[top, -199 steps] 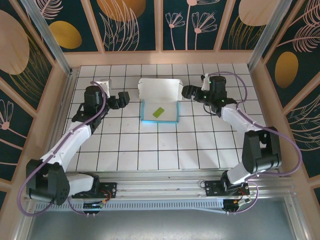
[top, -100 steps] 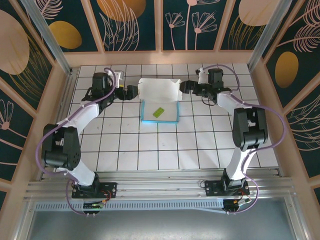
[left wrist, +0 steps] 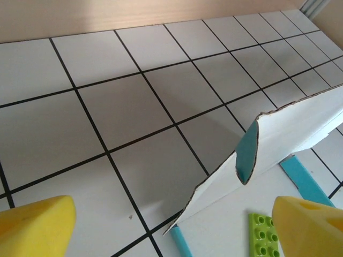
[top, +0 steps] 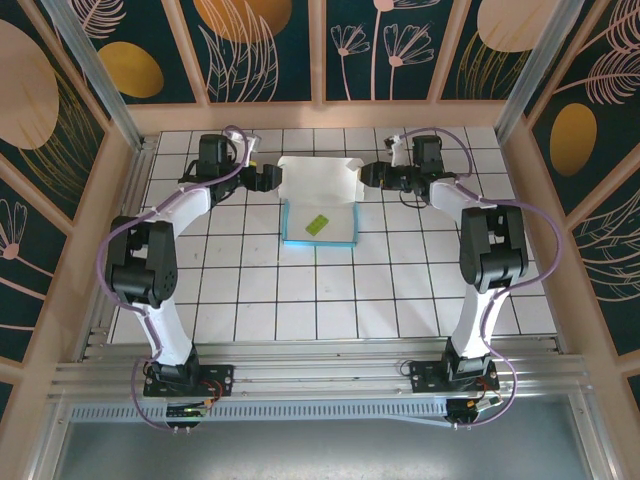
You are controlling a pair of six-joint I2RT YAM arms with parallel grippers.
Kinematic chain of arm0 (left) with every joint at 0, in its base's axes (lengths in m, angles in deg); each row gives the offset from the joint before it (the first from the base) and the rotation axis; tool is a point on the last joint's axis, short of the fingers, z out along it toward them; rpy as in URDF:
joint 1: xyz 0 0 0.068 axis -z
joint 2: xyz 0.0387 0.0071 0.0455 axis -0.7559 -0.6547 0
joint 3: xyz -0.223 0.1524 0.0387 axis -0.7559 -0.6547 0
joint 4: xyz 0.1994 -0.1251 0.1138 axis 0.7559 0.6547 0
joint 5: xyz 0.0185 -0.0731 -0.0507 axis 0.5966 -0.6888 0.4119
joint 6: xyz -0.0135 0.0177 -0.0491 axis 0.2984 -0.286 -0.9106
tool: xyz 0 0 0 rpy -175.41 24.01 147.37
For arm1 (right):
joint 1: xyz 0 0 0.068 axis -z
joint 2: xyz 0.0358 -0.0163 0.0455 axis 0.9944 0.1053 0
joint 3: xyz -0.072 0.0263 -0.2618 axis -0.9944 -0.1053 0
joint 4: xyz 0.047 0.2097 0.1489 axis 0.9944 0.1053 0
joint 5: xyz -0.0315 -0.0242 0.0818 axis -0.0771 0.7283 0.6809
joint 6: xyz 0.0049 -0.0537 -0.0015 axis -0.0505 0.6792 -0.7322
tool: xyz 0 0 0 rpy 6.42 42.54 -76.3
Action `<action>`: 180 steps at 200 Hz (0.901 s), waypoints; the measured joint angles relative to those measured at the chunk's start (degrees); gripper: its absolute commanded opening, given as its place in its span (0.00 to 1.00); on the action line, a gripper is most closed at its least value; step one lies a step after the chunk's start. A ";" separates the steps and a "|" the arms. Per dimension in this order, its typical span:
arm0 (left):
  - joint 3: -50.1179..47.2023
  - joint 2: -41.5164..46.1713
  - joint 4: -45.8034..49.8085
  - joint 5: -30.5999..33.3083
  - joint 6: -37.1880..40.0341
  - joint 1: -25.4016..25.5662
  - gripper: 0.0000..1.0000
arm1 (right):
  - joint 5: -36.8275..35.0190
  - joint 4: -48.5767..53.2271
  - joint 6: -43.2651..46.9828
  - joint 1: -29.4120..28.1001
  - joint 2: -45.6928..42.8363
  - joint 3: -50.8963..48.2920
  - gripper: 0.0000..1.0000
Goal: Fold the paper box
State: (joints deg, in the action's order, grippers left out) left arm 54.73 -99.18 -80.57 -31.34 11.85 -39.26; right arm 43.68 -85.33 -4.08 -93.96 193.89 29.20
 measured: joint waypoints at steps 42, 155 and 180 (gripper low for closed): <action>4.44 -3.45 0.79 -1.55 0.11 0.00 0.78 | 0.72 -0.63 -0.68 -0.11 0.28 0.00 0.44; 4.55 -4.22 1.64 -5.70 -2.03 0.17 0.32 | -0.37 -1.46 -3.28 -1.05 0.24 -1.07 0.33; 4.20 -4.22 1.62 -6.32 -2.43 0.46 0.31 | -1.29 -1.95 -4.50 -1.27 0.17 -2.45 0.33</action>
State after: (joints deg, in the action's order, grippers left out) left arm 58.93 -103.40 -78.95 -37.66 9.42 -38.80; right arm 42.39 -87.28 -8.58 -95.22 194.06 26.75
